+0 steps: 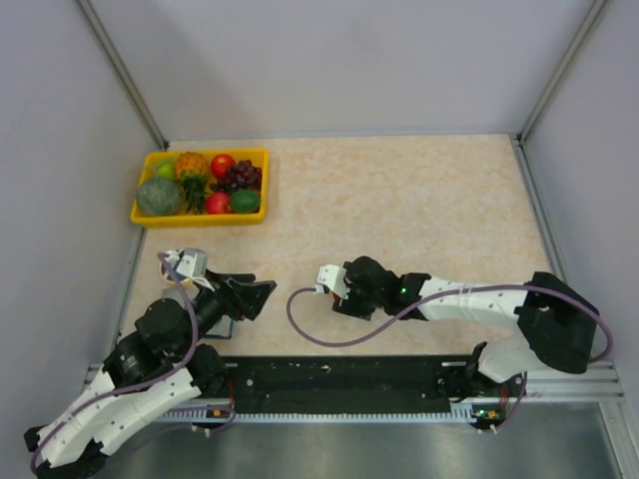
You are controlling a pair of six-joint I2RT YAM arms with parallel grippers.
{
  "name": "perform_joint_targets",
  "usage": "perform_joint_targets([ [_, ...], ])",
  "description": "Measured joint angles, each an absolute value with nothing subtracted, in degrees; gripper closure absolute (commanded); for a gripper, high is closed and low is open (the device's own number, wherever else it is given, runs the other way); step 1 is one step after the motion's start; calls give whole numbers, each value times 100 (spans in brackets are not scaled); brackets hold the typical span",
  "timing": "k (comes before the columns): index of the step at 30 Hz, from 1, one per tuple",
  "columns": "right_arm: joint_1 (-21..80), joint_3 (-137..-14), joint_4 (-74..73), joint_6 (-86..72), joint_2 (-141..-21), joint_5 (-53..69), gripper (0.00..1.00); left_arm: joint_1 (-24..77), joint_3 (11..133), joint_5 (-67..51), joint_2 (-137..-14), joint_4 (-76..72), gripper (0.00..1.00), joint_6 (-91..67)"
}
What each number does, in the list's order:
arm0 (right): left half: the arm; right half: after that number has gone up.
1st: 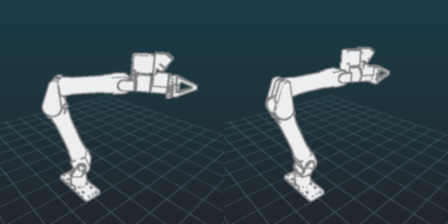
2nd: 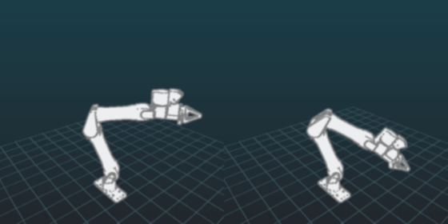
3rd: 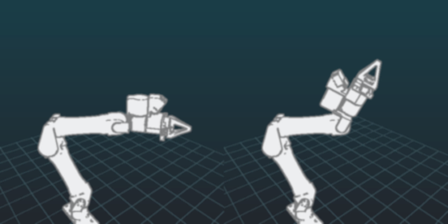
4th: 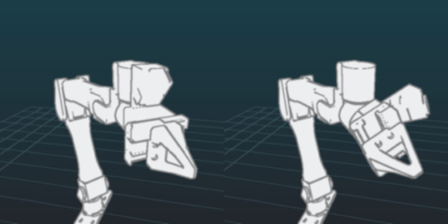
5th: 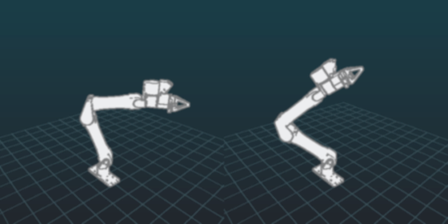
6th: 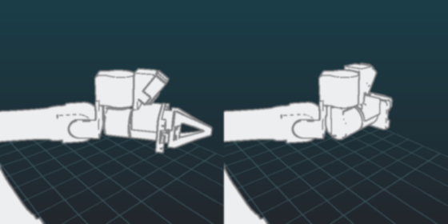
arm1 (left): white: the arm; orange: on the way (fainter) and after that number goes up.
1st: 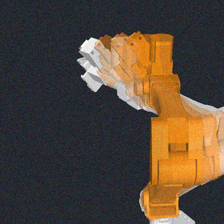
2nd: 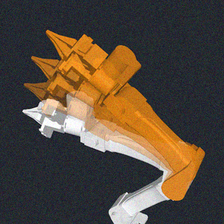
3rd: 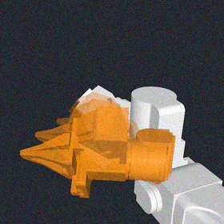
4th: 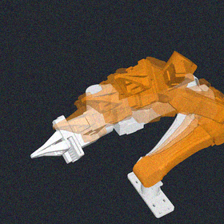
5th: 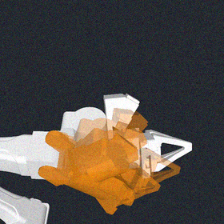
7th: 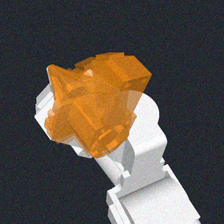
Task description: Fold the paper box
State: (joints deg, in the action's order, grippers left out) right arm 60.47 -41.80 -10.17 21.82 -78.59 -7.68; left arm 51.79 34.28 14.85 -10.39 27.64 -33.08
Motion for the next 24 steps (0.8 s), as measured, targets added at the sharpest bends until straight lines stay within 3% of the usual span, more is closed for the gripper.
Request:
perform_joint_targets([
  [6, 6082, -4272, -694, 2543, -8759, -943, 36, 5179, 3441, 1396, -913, 2875, 27, -3225],
  [13, 5929, -5046, -429, 2283, -9688, -1935, 53, 5179, 3570, 1334, -910, 3059, 27, -3076],
  [16, 5527, -5651, -633, 1962, -10182, -2331, 60, 5179, 3647, 1323, -910, 3057, 27, -3004],
  [24, 3653, -8106, -1990, 915, -11782, -3052, 56, 5179, 3658, 1087, -1229, 2838, 27, -2954],
])
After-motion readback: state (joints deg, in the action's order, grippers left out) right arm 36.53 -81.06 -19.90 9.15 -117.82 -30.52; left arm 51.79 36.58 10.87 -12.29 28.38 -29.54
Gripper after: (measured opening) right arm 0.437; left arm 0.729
